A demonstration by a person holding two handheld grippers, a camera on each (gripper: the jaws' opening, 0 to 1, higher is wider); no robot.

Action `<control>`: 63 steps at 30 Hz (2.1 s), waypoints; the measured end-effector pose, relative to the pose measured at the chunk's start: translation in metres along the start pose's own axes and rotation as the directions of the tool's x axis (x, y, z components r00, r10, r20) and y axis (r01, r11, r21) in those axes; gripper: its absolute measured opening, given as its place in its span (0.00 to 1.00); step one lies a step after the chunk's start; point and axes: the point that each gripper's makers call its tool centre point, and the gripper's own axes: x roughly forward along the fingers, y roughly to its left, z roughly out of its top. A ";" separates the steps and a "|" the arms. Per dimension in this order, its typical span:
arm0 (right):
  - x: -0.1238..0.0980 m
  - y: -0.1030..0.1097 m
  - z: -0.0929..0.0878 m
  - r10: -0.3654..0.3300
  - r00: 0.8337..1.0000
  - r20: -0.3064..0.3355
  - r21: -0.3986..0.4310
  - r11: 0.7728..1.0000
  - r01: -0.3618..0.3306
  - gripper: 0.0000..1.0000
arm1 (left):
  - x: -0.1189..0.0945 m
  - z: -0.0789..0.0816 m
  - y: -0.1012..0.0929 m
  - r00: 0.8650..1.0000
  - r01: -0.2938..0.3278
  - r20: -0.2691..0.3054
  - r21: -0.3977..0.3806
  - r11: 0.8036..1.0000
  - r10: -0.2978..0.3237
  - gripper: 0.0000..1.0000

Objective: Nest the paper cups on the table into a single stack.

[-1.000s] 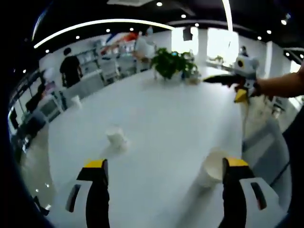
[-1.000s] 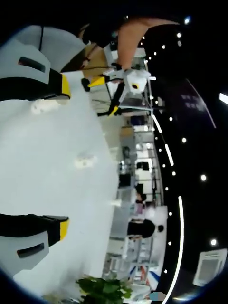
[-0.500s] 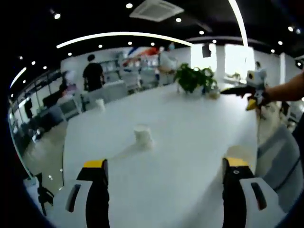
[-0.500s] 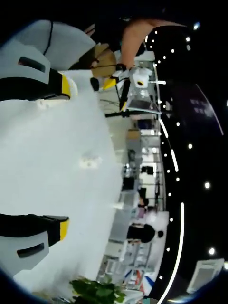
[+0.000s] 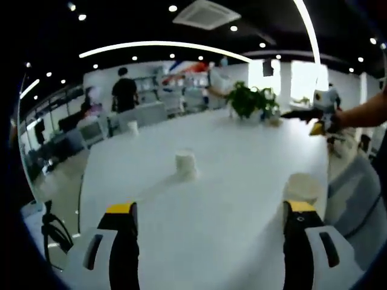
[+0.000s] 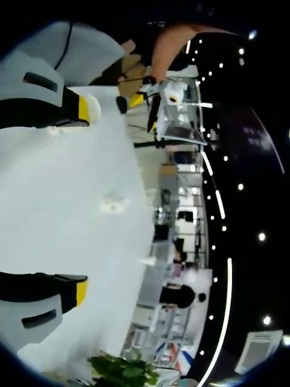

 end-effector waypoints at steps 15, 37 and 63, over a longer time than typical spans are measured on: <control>0.001 0.003 -0.010 -0.009 1.000 -0.010 0.028 1.000 0.009 1.00 | 0.013 -0.017 -0.004 1.000 0.013 -0.027 -0.014 1.000 -0.014 1.00; 0.016 -0.007 -0.023 -0.018 0.999 -0.035 0.074 0.997 0.021 1.00 | 0.076 -0.026 0.018 0.999 0.021 -0.030 -0.007 1.000 -0.022 0.96; 0.015 -0.014 -0.032 -0.030 0.998 -0.047 0.095 0.995 0.034 1.00 | 0.170 -0.025 0.040 0.998 0.058 -0.030 -0.007 0.998 -0.058 1.00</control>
